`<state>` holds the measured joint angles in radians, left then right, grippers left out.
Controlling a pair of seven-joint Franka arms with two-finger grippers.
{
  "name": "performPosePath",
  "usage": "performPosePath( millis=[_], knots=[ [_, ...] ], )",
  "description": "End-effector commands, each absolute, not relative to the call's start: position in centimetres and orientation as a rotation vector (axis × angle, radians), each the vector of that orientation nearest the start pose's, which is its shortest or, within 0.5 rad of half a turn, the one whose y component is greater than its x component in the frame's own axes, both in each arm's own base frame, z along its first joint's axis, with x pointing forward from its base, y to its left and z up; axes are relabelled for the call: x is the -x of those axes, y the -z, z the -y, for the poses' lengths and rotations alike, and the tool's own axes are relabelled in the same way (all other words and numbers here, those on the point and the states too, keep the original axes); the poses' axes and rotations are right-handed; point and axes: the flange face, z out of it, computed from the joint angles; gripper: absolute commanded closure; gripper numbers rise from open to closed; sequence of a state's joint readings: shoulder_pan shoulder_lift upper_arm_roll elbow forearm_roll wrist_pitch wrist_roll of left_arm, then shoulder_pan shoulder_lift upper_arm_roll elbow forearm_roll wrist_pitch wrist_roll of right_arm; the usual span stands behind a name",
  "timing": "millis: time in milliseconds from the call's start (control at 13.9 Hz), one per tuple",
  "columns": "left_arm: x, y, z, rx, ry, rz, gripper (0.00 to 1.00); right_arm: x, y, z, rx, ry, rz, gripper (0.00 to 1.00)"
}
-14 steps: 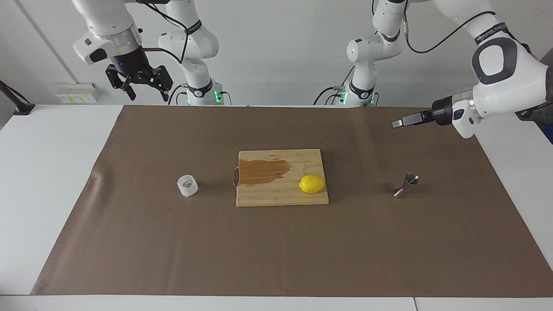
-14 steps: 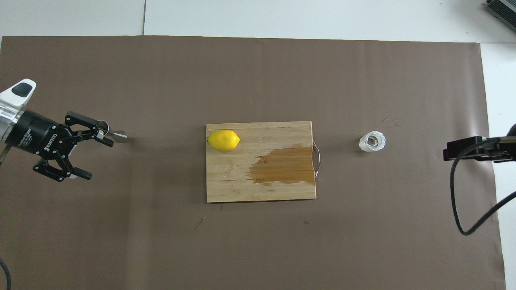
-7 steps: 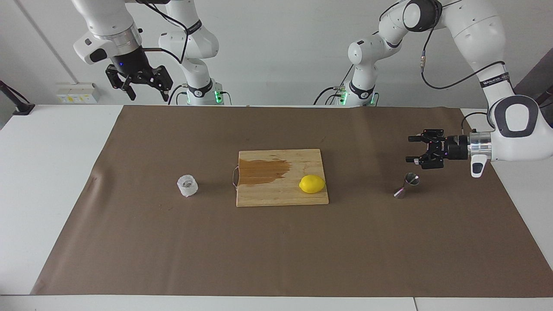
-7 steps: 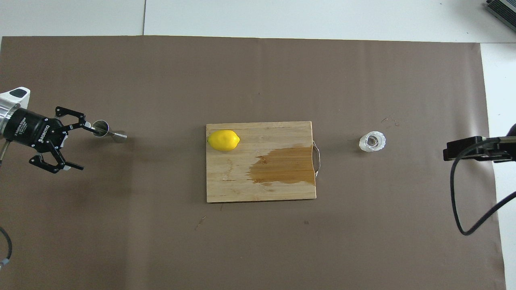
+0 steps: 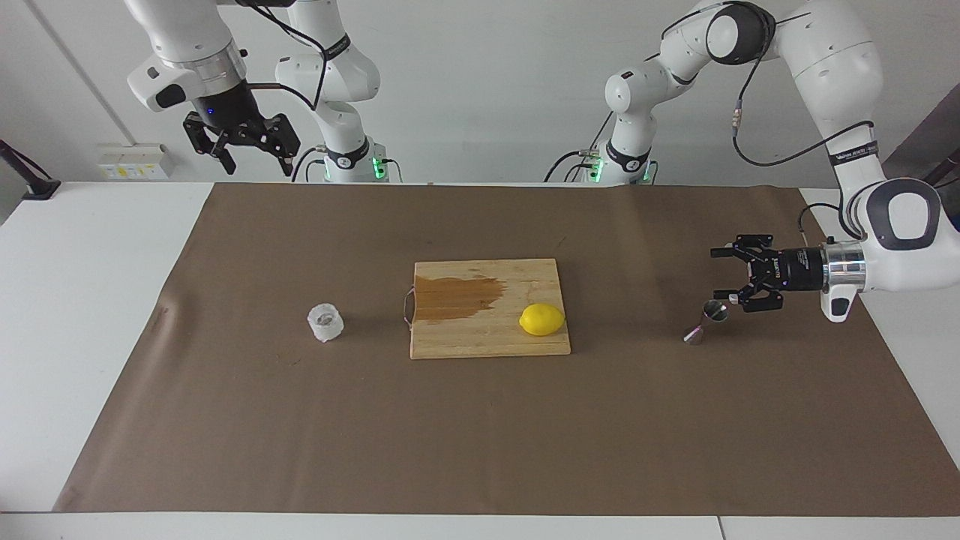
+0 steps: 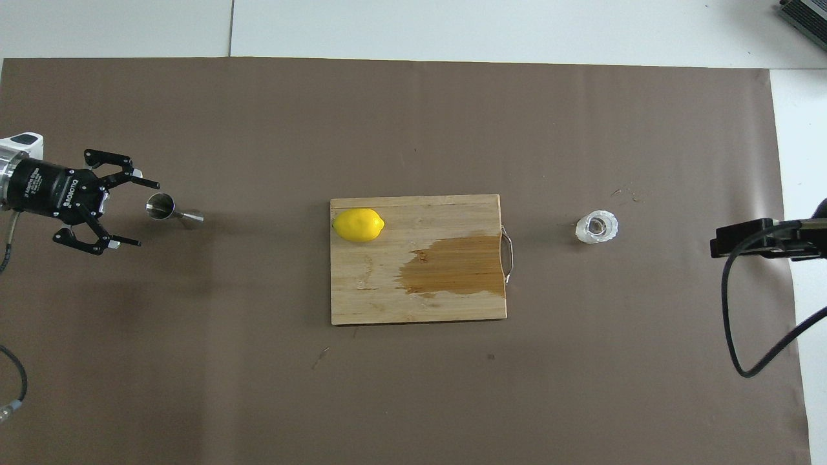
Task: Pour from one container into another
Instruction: 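Reach the open left gripper toward the small metal cup, then close the left gripper around the metal cup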
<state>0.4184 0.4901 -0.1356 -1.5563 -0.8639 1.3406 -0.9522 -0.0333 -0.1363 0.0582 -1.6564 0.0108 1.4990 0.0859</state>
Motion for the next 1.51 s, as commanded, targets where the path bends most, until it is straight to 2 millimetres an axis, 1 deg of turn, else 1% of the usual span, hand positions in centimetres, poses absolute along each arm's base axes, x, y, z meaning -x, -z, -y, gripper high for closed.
performPosePath(
  millis=[0, 72, 216, 288, 361, 433, 505, 577, 721, 793, 865, 938, 1154, 1442],
  knots=[
    [-64.2, -35.2, -10.6, -1.656, 1.181, -1.376, 0.00, -49.7, -65.0, -1.3, 3.138, -0.022, -0.068, 0.00],
    [-64.4, -34.4, -10.9, -1.641, 1.191, -1.376, 0.00, -49.7, -65.0, -1.3, 3.138, -0.022, -0.068, 0.00],
    [-64.6, -32.9, -10.7, -1.623, 1.229, -1.364, 0.00, -49.7, -65.0, -1.3, 3.138, -0.022, -0.068, 0.00],
    [-64.7, -32.2, -11.3, -1.607, 1.233, -1.368, 0.00, -49.7, -65.0, -1.3, 3.138, -0.022, -0.065, 0.00],
    [-64.9, -31.4, -11.2, -1.596, 1.250, -1.365, 0.00, -49.7, -65.0, -1.3, 3.138, -0.022, -0.068, 0.00],
    [-65.1, -31.2, -12.1, -1.581, 1.239, -1.361, 0.00, -49.7, -65.0, -1.3, 3.138, -0.022, -0.068, 0.00],
    [-65.2, -30.8, -11.9, -1.572, 1.253, -1.346, 0.00, -49.7, -65.0, -1.3, 3.138, -0.022, -0.065, 0.00],
    [-65.2, -30.2, -12.4, -1.559, 1.256, -1.344, 0.00, -49.7, -65.0, -1.4, 3.138, -0.022, -0.063, 0.00],
    [-65.4, -29.7, -12.7, -1.544, 1.258, -1.338, 0.00, -49.6, -65.0, -1.3, 3.138, -0.039, -0.070, 0.00],
    [-65.5, -29.4, -12.6, -1.534, 1.264, -1.336, 0.00, -49.2, -64.8, -0.9, 3.137, -0.084, -0.079, 0.00],
    [-65.5, -28.9, -12.6, -1.525, 1.271, -1.337, 0.00, -49.2, -64.7, -0.4, 3.136, -0.092, -0.091, 0.00],
    [-65.4, -28.4, -13.0, -1.511, 1.272, -1.340, 0.00, -49.2, -64.7, -0.3, 3.135, -0.090, -0.094, 0.00],
    [-65.5, -28.0, -12.6, -1.502, 1.277, -1.337, 0.00, -49.2, -64.7, -0.3, 3.135, -0.090, -0.094, 0.00],
    [-65.4, -27.9, -12.8, -1.502, 1.272, -1.332, 0.00, -49.2, -64.7, -0.3, 3.135, -0.090, -0.094, 0.00]
  ],
)
